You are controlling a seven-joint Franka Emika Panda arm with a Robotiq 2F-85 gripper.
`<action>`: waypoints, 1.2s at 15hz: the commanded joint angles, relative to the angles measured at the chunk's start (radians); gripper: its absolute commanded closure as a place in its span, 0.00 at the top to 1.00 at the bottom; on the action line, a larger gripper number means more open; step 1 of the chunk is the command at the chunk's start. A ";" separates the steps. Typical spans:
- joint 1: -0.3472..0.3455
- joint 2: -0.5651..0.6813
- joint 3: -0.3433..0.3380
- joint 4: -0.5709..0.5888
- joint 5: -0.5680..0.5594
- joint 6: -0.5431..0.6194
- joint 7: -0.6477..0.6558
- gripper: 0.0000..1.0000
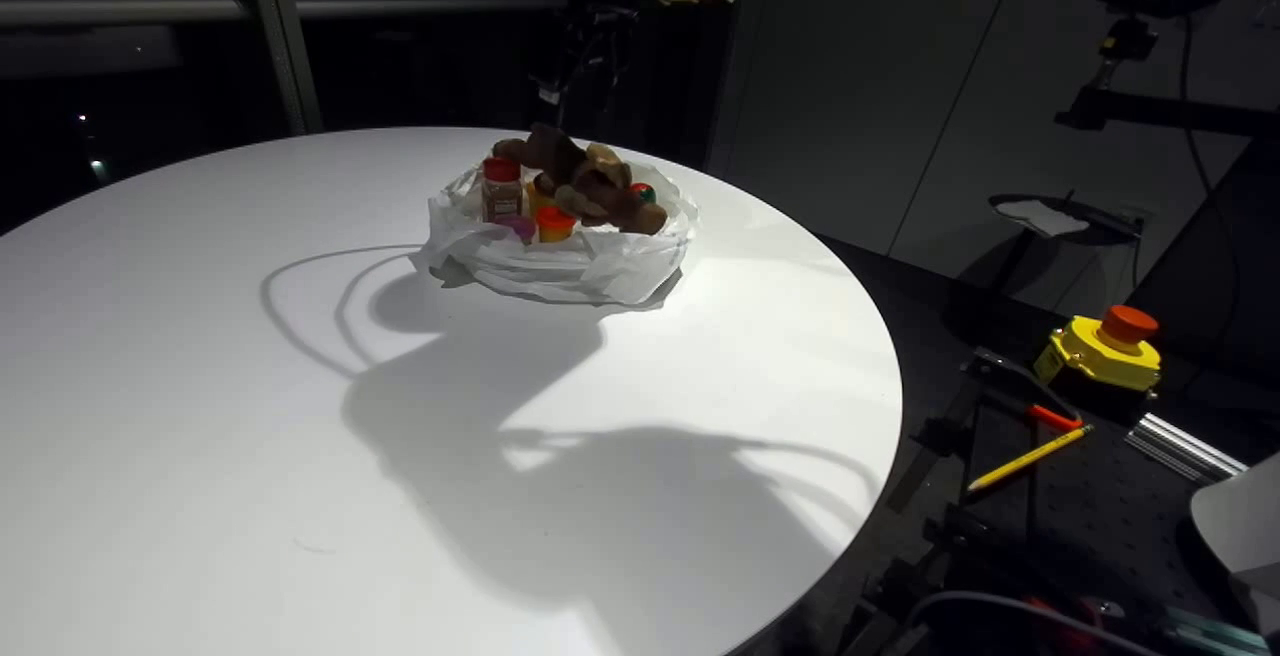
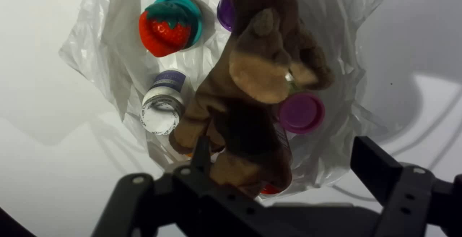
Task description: Remove all the objects from the plastic bag and put them on the table
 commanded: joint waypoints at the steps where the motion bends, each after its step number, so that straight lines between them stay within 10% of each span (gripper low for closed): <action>1: 0.004 0.077 -0.009 0.090 -0.077 0.028 0.055 1.00; 5: -0.005 0.139 -0.006 0.159 -0.083 0.031 0.068 1.00; 6: -0.007 0.154 -0.005 0.178 -0.080 0.030 0.069 0.75; 15: -0.024 0.186 0.001 0.227 -0.051 -0.020 0.102 0.13; 18: -0.011 0.123 0.001 0.188 -0.052 -0.033 0.133 0.07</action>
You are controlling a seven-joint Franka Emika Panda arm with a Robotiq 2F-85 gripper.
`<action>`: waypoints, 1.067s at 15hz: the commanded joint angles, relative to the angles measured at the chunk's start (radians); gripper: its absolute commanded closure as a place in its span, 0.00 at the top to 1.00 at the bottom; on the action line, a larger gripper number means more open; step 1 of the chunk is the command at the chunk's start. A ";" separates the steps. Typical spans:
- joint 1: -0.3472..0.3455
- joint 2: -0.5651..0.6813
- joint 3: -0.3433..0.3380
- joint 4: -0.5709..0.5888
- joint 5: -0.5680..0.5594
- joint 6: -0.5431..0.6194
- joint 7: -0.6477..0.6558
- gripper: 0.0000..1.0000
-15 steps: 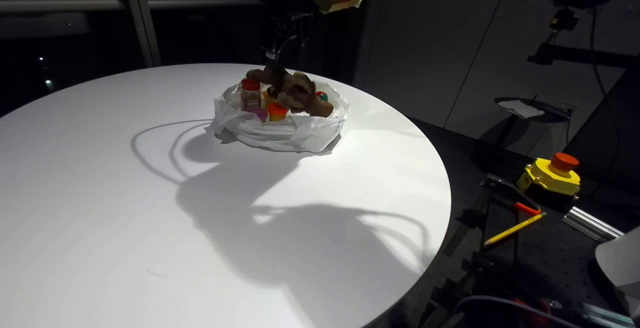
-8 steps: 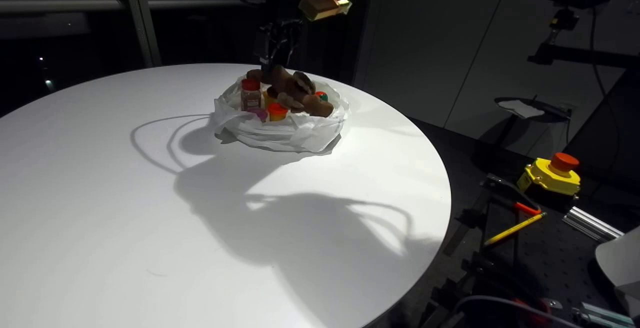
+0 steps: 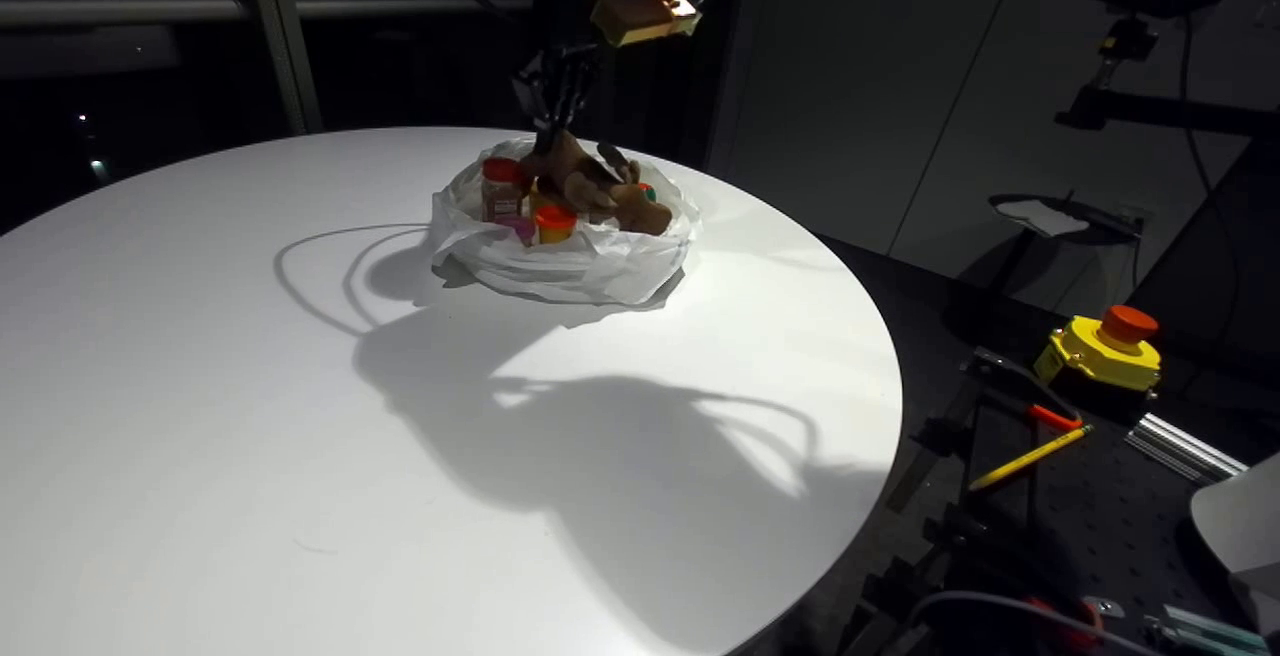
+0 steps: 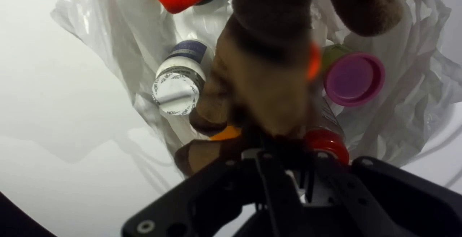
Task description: Remove all the objects from the plastic bag and put them on the table
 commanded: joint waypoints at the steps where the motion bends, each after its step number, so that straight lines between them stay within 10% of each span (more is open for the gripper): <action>1: 0.013 -0.086 0.008 -0.024 -0.001 -0.043 0.048 0.07; 10: 0.153 -0.346 0.092 -0.139 -0.056 -0.119 0.122 0.10; 16: 0.195 -0.242 0.122 -0.207 -0.111 -0.052 0.165 0.10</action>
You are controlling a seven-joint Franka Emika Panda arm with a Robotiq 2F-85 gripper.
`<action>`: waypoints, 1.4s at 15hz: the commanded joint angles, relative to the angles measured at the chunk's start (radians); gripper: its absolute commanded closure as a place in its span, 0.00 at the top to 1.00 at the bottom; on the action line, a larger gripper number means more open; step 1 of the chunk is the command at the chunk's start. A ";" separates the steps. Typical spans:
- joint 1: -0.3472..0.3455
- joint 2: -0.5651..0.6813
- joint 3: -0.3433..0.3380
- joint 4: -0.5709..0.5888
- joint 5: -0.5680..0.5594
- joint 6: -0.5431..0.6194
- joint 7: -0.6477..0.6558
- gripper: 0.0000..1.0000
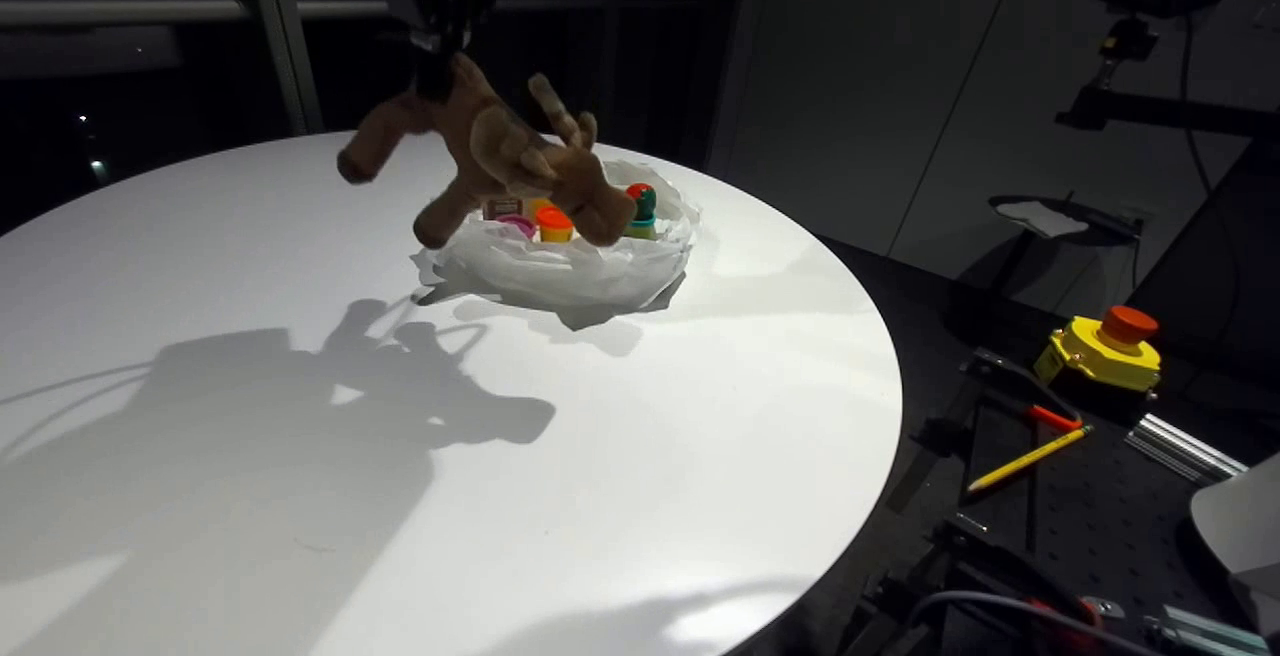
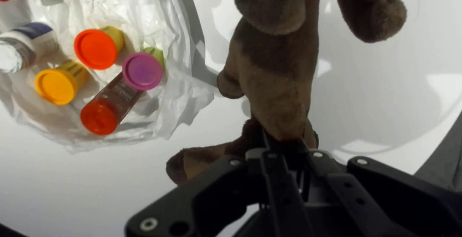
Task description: Remove all the objects from the plastic bag and put them on the table
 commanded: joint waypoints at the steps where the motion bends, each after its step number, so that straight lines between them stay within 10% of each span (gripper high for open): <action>1: 0.039 0.068 -0.040 -0.040 -0.142 0.097 0.089 0.10; 5: 0.084 0.158 -0.083 -0.042 -0.268 0.138 0.168 0.10; 13: 0.068 0.259 0.020 0.005 -0.089 0.202 0.102 0.10; 14: 0.061 0.260 0.035 0.009 -0.055 0.203 0.093 0.35; 21: 0.011 0.150 0.037 0.038 0.099 0.113 0.087 0.79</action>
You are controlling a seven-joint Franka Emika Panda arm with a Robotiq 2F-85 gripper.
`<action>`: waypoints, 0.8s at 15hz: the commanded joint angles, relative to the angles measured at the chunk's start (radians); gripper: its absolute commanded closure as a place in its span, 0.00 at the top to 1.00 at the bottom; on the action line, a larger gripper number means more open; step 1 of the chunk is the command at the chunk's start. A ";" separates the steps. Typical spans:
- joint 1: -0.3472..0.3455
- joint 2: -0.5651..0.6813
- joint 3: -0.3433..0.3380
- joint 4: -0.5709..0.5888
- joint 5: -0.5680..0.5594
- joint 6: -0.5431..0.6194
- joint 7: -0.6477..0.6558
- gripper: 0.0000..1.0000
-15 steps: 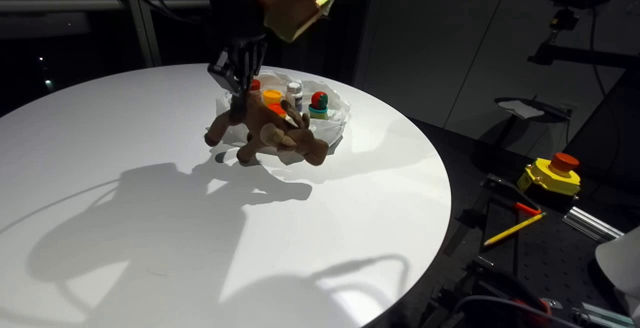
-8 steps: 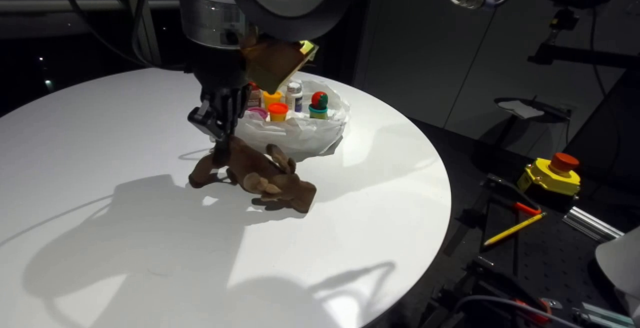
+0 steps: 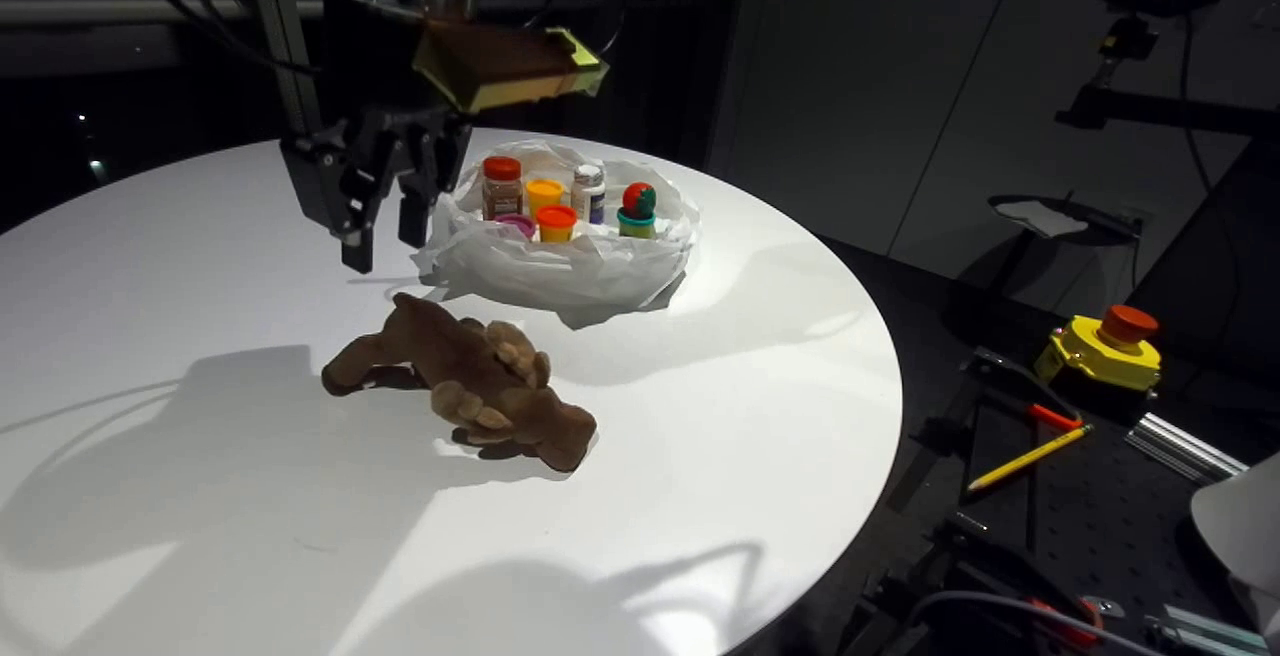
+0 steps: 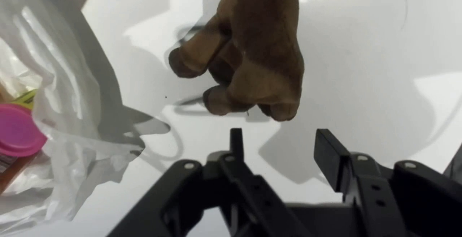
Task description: Remove all the objects from the plastic bag and put them on the table
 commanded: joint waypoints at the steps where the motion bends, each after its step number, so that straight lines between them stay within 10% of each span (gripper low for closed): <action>1: -0.056 -0.099 0.011 0.000 0.085 -0.081 -0.021 0.88; 3: -0.090 -0.137 -0.004 -0.004 0.117 -0.116 -0.018 1.00; 12: -0.185 -0.052 -0.106 0.065 0.123 -0.187 -0.001 1.00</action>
